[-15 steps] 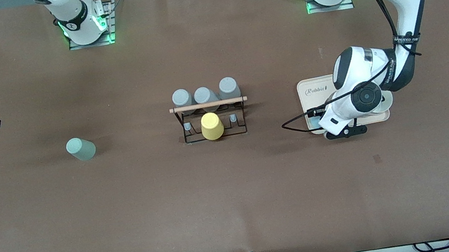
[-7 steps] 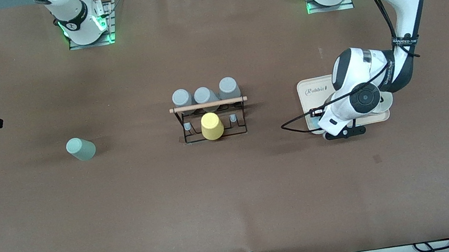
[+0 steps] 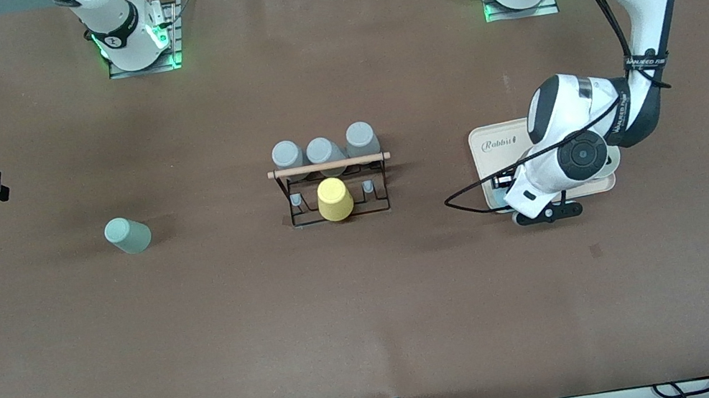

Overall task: Hang scattered cups on rack with three cups
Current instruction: 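Grasp the light blue cup with the left gripper and lift it, then carry the blue cup to the rack while the right gripper approaches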

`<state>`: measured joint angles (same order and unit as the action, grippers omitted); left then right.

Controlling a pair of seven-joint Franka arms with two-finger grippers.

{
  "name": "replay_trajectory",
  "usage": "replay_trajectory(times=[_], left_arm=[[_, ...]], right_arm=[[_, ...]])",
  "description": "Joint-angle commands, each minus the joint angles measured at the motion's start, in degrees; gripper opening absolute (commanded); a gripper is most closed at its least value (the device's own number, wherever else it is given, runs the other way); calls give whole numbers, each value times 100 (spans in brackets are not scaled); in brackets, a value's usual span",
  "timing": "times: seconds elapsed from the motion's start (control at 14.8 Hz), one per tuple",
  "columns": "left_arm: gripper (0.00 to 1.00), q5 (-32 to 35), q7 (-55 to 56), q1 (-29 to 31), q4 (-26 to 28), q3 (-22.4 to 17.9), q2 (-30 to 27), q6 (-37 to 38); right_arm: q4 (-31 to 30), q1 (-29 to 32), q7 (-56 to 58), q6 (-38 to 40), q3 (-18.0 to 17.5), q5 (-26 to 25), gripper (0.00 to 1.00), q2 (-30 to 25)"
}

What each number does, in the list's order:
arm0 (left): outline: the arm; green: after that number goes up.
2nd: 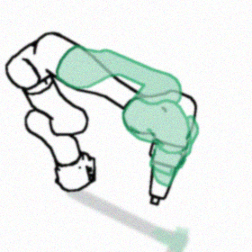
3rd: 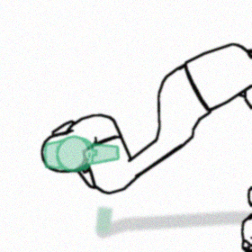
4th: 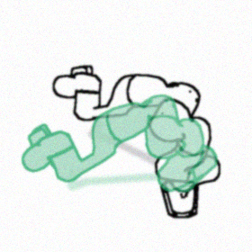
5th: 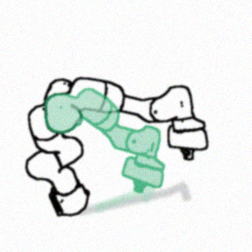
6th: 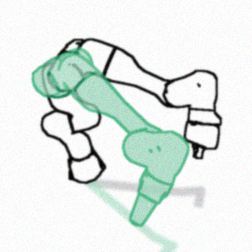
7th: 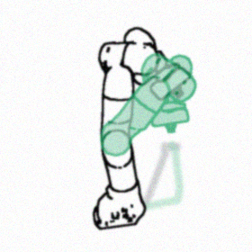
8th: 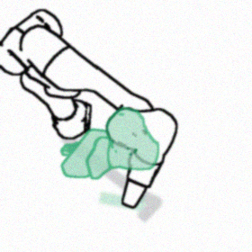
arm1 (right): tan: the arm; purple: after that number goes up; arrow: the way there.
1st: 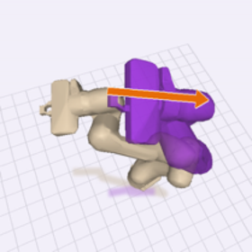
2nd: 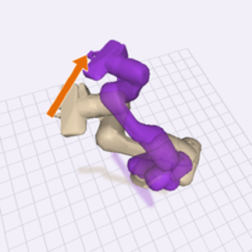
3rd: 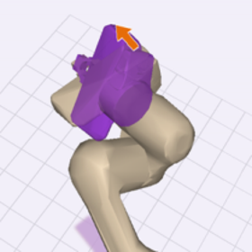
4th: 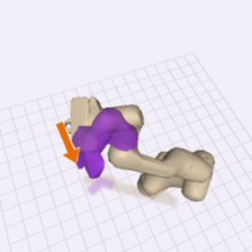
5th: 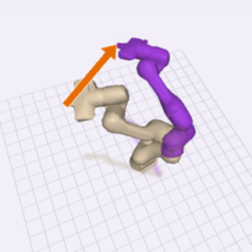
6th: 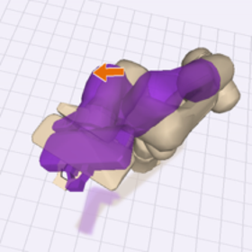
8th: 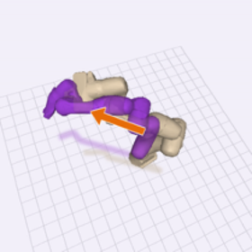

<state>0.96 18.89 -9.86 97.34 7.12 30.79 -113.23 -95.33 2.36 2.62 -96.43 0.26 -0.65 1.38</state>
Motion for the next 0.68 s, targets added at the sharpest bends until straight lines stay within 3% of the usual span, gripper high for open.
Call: replay_trajectory(times=[0.0,0.14,0.34,0.61], left_arm=[[8,36,80,-77,-557,44,-82,686],[7,1,80,-121,-698,61,-82,732],[4,-682,71,-156,-1014,167,-47,889],[2,-1212,219,-682,-1813,193,111,1388]], right_arm=[[49,-8,-16,19,0,-58,100,117],[41,-25,-24,28,-8,-50,100,178],[41,-26,-16,63,-8,-59,100,319],[32,-26,63,98,-8,-67,100,645]])
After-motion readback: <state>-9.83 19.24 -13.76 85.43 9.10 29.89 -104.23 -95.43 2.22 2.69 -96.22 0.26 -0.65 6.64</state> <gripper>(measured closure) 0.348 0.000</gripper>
